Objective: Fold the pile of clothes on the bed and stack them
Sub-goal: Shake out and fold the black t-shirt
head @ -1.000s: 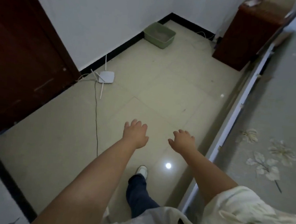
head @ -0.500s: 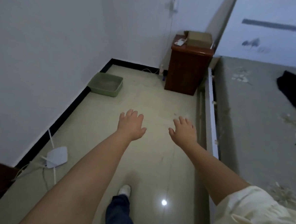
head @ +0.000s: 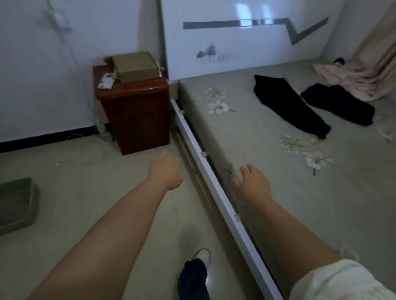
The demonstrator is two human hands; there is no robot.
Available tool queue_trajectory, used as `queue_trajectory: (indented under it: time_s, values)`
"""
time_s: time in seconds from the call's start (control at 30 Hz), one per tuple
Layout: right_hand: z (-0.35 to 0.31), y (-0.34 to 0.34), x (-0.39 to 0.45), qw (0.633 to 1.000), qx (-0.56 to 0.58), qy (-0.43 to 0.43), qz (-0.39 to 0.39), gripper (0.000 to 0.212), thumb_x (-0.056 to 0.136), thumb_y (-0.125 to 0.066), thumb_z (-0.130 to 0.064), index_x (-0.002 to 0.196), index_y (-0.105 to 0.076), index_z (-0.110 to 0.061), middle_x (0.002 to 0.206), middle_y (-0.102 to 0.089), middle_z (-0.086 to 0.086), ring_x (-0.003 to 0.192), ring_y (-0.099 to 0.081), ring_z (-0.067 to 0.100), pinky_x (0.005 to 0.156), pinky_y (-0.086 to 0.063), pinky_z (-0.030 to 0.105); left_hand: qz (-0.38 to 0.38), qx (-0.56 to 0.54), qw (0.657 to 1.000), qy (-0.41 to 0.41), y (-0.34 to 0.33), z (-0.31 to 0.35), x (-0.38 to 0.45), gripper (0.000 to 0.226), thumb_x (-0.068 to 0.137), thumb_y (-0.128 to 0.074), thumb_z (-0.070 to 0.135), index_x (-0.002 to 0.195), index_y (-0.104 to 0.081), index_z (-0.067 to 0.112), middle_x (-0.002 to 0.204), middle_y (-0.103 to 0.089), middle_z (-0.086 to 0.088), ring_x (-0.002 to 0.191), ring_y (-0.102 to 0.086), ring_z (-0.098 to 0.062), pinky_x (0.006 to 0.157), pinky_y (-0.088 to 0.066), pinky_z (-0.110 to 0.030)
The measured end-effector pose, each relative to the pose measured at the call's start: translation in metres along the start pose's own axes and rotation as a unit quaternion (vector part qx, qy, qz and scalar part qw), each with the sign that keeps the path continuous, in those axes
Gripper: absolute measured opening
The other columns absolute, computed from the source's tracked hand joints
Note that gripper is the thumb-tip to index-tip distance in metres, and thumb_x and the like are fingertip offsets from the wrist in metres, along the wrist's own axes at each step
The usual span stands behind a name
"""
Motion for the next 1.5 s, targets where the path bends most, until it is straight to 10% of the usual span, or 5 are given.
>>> queue_trajectory:
  time_s: [0.9, 1.23, 1.5]
  values:
    - [0.16, 0.052, 0.682, 0.946, 0.1, -0.305, -0.039, 0.057, 0.095, -0.039, -0.043, 0.142, -0.028, -0.013, 0.151, -0.024, 0.006, 0.139, -0.023, 0.022, 0.11, -0.026, 0.038, -0.029, 0.073, 0.921, -0.382, 0.085, 0.169, 0.815, 0.048, 0.09, -0.042, 0.045, 0.126, -0.044, 0.012, 0.133, -0.044, -0.007, 0.127, -0.033, -0.022, 0.101, -0.028, -0.039]
    - [0.273, -0.044, 0.783, 0.939, 0.044, -0.337, -0.048, 0.057, 0.093, -0.044, -0.039, 0.143, -0.03, -0.013, 0.152, -0.024, 0.005, 0.141, -0.018, 0.022, 0.114, -0.017, 0.036, -0.08, 0.004, 0.91, -0.407, -0.056, 0.236, 0.919, 0.054, 0.091, -0.038, 0.044, 0.134, -0.037, 0.012, 0.147, -0.027, -0.01, 0.138, -0.016, -0.023, 0.111, -0.015, -0.043]
    - [0.331, -0.07, 0.799, 0.929, 0.052, -0.362, 0.046, 0.032, 0.094, -0.046, -0.017, 0.121, -0.058, -0.005, 0.126, -0.054, 0.009, 0.118, -0.044, 0.025, 0.091, -0.036, 0.028, -0.011, -0.063, 0.904, -0.423, -0.081, 0.243, 0.916, 0.058, 0.08, -0.036, 0.042, 0.109, -0.063, -0.001, 0.123, -0.056, -0.025, 0.116, -0.053, -0.04, 0.095, -0.034, -0.061]
Point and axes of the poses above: each hand's wrist, its own x-axis towards the middle knuckle, its own y-axis out of the back of the hand, z = x × y, the point moved 1 cm from there along x, towards the middle knuckle
